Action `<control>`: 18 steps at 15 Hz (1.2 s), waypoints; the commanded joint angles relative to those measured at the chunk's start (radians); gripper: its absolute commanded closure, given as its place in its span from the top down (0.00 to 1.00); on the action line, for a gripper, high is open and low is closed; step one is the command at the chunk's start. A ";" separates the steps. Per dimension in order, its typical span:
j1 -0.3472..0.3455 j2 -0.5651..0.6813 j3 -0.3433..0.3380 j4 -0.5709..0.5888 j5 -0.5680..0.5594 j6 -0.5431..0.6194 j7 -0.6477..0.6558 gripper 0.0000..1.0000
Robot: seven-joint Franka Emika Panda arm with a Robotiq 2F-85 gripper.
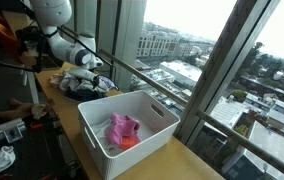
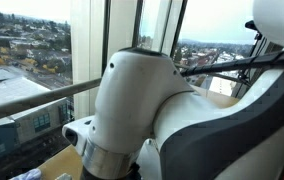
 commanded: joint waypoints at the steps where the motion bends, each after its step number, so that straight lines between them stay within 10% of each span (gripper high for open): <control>1: -0.029 0.187 0.050 0.206 0.063 -0.079 -0.083 1.00; 3: -0.033 0.256 0.055 0.291 0.080 -0.123 -0.105 1.00; 4: -0.038 0.275 0.058 0.315 0.086 -0.138 -0.115 0.75; 14: -0.068 0.267 0.045 0.388 0.108 -0.235 -0.150 0.08; 18: -0.082 0.165 0.023 0.326 0.091 -0.232 -0.138 0.00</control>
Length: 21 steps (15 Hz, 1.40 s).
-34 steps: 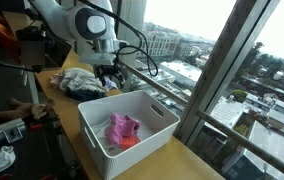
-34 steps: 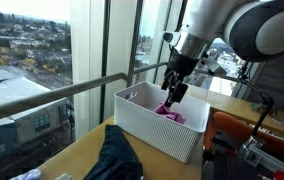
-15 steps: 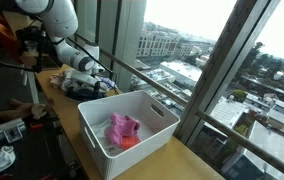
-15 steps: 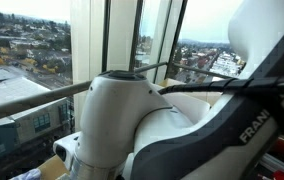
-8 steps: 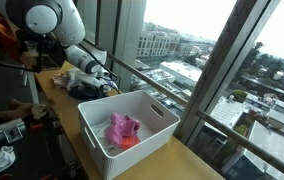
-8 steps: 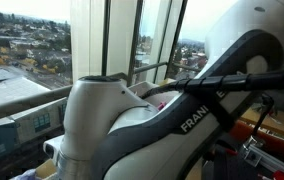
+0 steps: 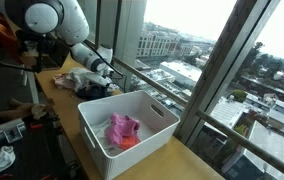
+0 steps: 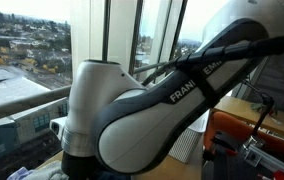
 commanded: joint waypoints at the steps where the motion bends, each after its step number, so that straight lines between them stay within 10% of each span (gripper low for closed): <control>1: -0.015 -0.111 -0.025 -0.065 -0.003 -0.023 -0.013 0.01; 21: -0.168 -0.834 -0.162 -0.315 0.001 -0.173 -0.053 0.00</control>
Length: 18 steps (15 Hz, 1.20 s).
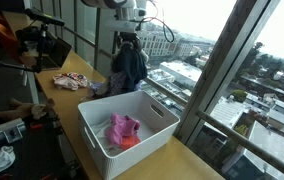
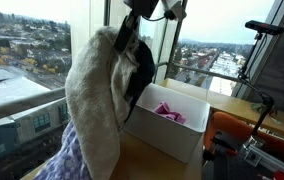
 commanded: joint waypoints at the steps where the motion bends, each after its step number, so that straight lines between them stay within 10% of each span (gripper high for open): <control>1: -0.024 -0.154 -0.039 -0.044 0.003 -0.063 -0.030 0.00; 9: -0.059 -0.333 -0.128 0.051 -0.018 -0.240 -0.049 0.00; 18: -0.092 -0.323 -0.190 0.520 -0.092 -0.611 -0.063 0.00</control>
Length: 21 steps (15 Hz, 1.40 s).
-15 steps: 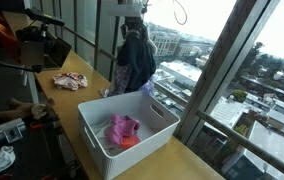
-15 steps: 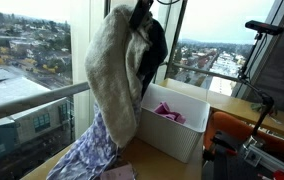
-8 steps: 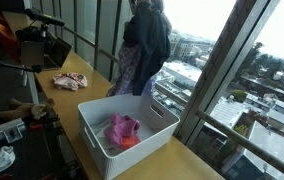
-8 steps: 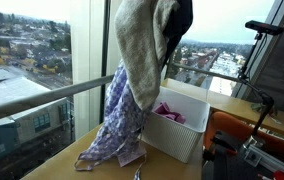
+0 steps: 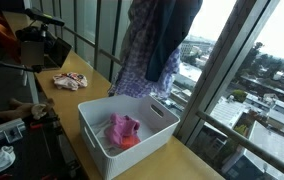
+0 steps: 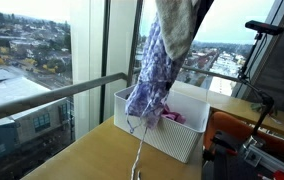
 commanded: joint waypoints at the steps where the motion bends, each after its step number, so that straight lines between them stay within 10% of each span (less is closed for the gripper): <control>1: -0.012 0.054 -0.017 0.250 -0.036 -0.146 -0.026 0.00; 9: -0.030 0.166 -0.038 0.610 -0.080 -0.338 -0.069 0.00; 21: -0.031 0.131 -0.024 -0.081 -0.031 0.113 -0.047 0.00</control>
